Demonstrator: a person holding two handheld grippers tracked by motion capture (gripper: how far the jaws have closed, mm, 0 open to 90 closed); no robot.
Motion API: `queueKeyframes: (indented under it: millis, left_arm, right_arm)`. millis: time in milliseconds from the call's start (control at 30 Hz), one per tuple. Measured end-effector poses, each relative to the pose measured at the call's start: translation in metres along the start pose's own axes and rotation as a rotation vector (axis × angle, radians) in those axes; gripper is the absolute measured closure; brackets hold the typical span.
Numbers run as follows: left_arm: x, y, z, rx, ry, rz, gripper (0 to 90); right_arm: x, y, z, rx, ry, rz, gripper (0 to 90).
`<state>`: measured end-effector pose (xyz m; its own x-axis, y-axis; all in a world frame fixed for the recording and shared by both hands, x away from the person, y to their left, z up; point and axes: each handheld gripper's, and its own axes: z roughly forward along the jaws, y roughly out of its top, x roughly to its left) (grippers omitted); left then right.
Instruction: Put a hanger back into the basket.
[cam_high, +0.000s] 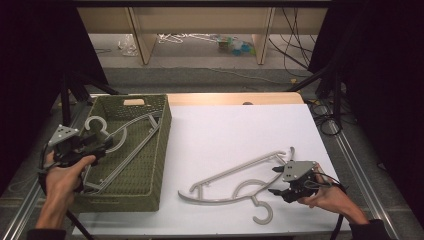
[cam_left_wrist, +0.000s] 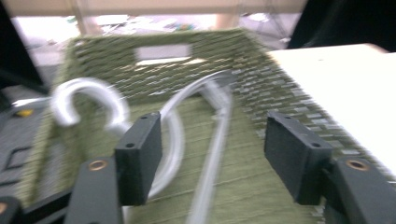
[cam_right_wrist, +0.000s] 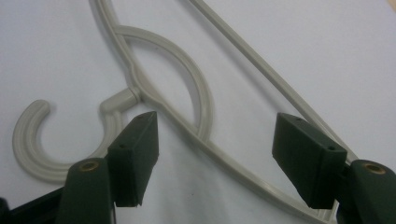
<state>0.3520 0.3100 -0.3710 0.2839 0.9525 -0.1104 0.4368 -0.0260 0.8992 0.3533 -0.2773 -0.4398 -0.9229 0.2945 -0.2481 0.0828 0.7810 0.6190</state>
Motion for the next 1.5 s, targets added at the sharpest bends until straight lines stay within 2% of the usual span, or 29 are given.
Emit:
queueKeyframes:
  millis: [67, 133, 267, 433, 533, 600, 667, 700, 733, 900, 933, 967, 1033, 1233, 1300, 1500]
  left_arm:
    - [-0.02, 0.001, -0.003, -0.031, -0.05, 0.025, 32.2]
    - [-0.036, 0.003, -0.006, -0.043, -0.081, 0.05, 29.9]
    - [-0.08, 0.001, -0.01, -0.074, -0.15, 0.101, 21.6]
    - [-0.134, -0.015, -0.006, -0.094, -0.297, 0.16, 21.1]
    - [-0.16, -0.024, -0.002, -0.096, -0.337, 0.19, 19.4]
    - [-0.175, -0.029, 0.003, -0.106, -0.372, 0.226, 18.5]
    - [-0.181, -0.035, 0.01, -0.138, -0.379, 0.285, 18.1]
    - [-0.183, -0.038, 0.012, -0.134, -0.381, 0.291, 17.9]
    - [-0.185, -0.043, 0.014, -0.126, -0.391, 0.278, 17.8]
    - [-0.191, -0.061, 0.024, -0.11, -0.398, 0.271, 17.7]
    - [-0.193, -0.064, 0.026, -0.109, -0.403, 0.282, 17.7]
    - [-0.194, -0.068, 0.027, -0.106, -0.398, 0.311, 17.8]
    - [-0.198, -0.074, 0.03, -0.097, -0.405, 0.321, 17.8]
    - [-0.206, -0.086, 0.034, -0.091, -0.408, 0.359, 17.8]
    - [-0.206, -0.088, 0.036, -0.077, -0.413, 0.35, 17.7]
    - [-0.205, -0.088, 0.035, -0.09, -0.399, 0.341, 17.7]
  right_arm:
    - [0.0, 0.0, 0.0, -0.002, -0.013, 0.006, 31.7]
    - [0.0, 0.0, 0.0, 0.0, -0.014, 0.011, 31.2]
    - [-0.001, -0.001, 0.0, -0.002, -0.014, 0.007, 30.7]
    - [-0.002, -0.002, 0.001, -0.001, -0.024, 0.015, 30.6]
    - [-0.004, -0.004, 0.001, 0.001, -0.02, 0.011, 30.6]
    - [-0.005, -0.004, 0.001, -0.002, -0.024, 0.013, 30.6]
    - [-0.005, -0.004, 0.001, -0.002, -0.023, 0.02, 30.6]
    - [-0.005, -0.004, 0.001, -0.001, -0.024, 0.022, 30.6]
    - [-0.005, -0.005, 0.001, -0.001, -0.021, 0.02, 30.6]
    - [-0.005, -0.004, 0.001, -0.006, -0.024, 0.026, 30.4]
    - [-0.005, -0.004, 0.001, -0.008, -0.025, 0.025, 30.4]
    - [-0.004, -0.004, 0.001, -0.011, -0.028, 0.023, 30.4]
    - [-0.004, -0.004, 0.001, -0.012, -0.03, 0.018, 30.2]
    - [-0.003, -0.004, 0.001, -0.011, -0.029, 0.018, 29.8]
    - [-0.003, -0.004, 0.002, -0.005, -0.023, 0.027, 28.0]
    - [-0.005, -0.004, 0.002, -0.011, -0.025, 0.021, 24.5]
